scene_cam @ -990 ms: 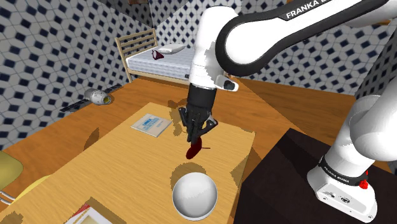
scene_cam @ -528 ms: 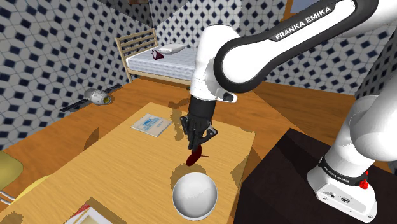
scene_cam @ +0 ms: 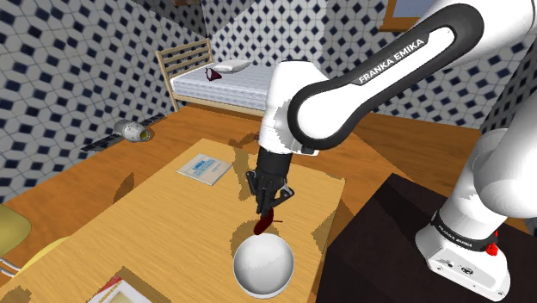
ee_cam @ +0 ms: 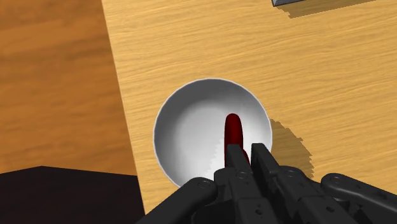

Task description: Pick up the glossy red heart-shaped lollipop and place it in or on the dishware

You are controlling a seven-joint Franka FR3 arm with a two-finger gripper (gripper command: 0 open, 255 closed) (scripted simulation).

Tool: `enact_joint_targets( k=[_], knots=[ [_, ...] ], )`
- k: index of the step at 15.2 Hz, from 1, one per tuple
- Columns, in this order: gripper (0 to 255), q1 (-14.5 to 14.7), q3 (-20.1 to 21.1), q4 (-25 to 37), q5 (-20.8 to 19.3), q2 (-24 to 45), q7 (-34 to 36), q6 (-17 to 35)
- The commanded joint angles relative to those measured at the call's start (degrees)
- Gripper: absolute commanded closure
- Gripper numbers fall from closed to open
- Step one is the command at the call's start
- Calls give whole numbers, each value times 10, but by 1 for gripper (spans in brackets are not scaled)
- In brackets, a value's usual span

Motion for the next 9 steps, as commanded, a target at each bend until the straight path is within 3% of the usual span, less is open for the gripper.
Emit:
enact_joint_targets(
  k=[1, 9],
  knots=[
    [255, 1, 3, -6, 1, 11, -3, 17],
    [255, 5, 9, -27, 2, 60, -18, 84]
  ],
)
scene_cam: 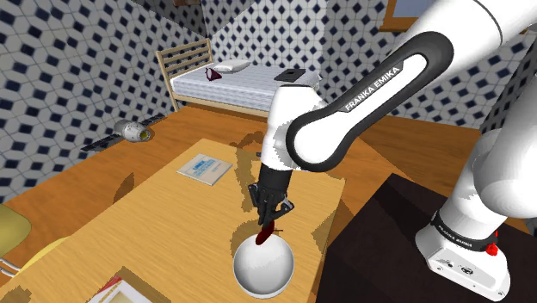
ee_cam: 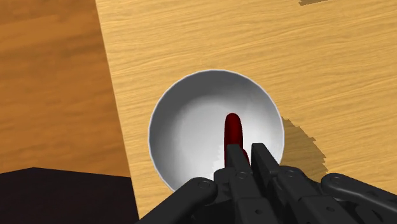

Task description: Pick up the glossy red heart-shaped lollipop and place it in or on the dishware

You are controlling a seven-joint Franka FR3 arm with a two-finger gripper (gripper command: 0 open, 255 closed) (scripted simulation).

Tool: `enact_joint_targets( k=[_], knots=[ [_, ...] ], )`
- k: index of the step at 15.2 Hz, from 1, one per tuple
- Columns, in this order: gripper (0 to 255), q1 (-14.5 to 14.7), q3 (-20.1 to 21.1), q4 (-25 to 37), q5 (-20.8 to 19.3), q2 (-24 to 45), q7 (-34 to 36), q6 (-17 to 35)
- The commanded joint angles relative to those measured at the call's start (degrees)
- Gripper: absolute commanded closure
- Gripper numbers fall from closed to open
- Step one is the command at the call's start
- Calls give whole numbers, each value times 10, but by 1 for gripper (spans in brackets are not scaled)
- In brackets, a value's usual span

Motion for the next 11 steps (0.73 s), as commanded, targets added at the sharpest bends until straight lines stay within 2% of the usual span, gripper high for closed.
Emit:
enact_joint_targets(
  k=[1, 10, 11],
  knots=[
    [255, 2, 2, -3, -2, 17, -2, 19],
    [255, 3, 3, -6, -3, 27, -4, 31],
    [0, 3, 3, -6, -3, 27, -4, 31]
  ],
)
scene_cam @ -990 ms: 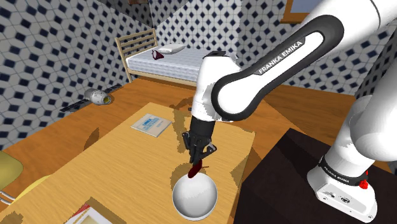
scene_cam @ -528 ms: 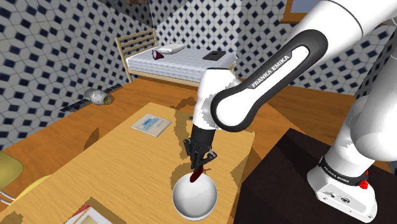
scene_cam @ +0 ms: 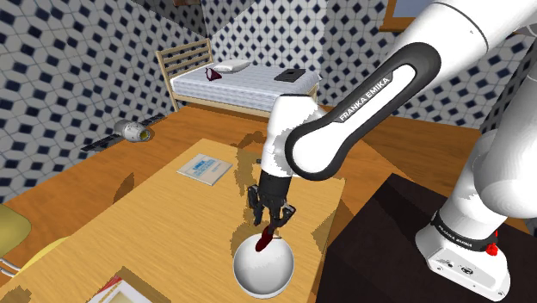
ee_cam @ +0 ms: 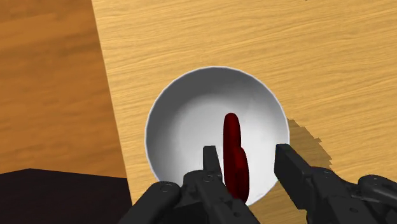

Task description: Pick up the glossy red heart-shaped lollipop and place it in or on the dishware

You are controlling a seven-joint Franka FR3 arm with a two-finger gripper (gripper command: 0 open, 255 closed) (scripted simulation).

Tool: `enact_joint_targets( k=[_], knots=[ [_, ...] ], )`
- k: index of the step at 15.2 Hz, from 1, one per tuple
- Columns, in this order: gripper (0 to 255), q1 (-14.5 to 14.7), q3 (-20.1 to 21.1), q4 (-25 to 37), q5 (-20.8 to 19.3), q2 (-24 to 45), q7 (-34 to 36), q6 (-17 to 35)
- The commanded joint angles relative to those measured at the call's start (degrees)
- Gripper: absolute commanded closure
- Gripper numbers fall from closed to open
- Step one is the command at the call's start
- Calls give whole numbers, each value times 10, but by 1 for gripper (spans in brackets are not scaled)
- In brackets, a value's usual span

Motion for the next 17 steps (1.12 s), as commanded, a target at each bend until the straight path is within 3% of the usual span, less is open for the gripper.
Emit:
enact_joint_targets(
  k=[1, 5, 9, 17],
  knots=[
    [0, 0, 0, 0, 0, 0, 0, 0],
    [0, 0, 0, 0, 0, 0, 0, 0],
    [0, -14, -16, 4, 17, -76, -12, -84],
    [0, -13, -16, 4, 17, -76, -12, -84]
  ],
)
